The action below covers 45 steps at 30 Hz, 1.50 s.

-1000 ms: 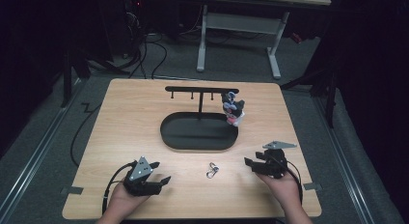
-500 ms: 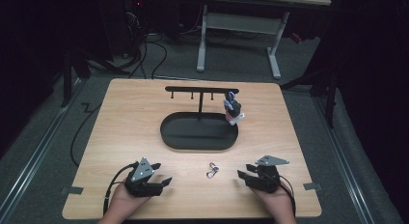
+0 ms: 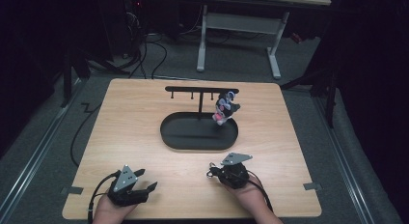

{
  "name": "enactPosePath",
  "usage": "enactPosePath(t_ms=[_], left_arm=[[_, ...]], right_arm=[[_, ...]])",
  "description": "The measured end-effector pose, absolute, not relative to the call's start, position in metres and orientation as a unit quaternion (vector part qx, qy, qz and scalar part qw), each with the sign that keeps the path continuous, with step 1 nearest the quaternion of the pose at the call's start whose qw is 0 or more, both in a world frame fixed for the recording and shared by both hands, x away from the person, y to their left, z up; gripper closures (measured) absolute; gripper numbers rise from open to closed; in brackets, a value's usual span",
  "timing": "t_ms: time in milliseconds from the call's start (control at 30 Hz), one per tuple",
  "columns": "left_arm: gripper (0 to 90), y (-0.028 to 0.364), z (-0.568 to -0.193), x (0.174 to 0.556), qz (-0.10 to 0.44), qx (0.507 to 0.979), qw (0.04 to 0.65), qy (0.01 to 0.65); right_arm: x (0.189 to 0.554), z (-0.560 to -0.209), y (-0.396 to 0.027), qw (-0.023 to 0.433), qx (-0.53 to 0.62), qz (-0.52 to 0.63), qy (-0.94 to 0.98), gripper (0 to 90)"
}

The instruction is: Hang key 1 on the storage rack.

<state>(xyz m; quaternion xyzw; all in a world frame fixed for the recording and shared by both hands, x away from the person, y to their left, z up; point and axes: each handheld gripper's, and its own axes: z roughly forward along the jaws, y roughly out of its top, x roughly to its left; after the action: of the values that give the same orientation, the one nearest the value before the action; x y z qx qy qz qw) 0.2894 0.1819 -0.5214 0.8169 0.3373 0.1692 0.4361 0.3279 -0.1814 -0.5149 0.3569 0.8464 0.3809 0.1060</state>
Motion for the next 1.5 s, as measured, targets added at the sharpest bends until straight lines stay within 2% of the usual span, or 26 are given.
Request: enactPosePath(t_ms=[167,367,833,1233,1500], left_arm=[[33.8,0.185,-0.52,0.288,0.17,0.814,0.439,0.341],[33.8,0.172,-0.518,0.294,0.162,0.821,0.444,0.32],[33.5,0.132,-0.518,0.314,0.138,0.841,0.451,0.264],[33.5,0.135,-0.516,0.313,0.14,0.839,0.453,0.266],[33.4,0.135,-0.517,0.313,0.139,0.839,0.453,0.268]], right_arm=[[0.329,-0.518,-0.176,0.107,0.351,0.364,0.856,90.0],[0.322,-0.521,-0.188,0.105,0.357,0.359,0.856,90.0],[0.291,-0.521,-0.252,0.131,0.432,0.349,0.821,90.0],[0.289,-0.52,-0.235,0.124,0.406,0.356,0.832,88.8],[0.291,-0.523,-0.244,0.122,0.42,0.35,0.828,88.7]])
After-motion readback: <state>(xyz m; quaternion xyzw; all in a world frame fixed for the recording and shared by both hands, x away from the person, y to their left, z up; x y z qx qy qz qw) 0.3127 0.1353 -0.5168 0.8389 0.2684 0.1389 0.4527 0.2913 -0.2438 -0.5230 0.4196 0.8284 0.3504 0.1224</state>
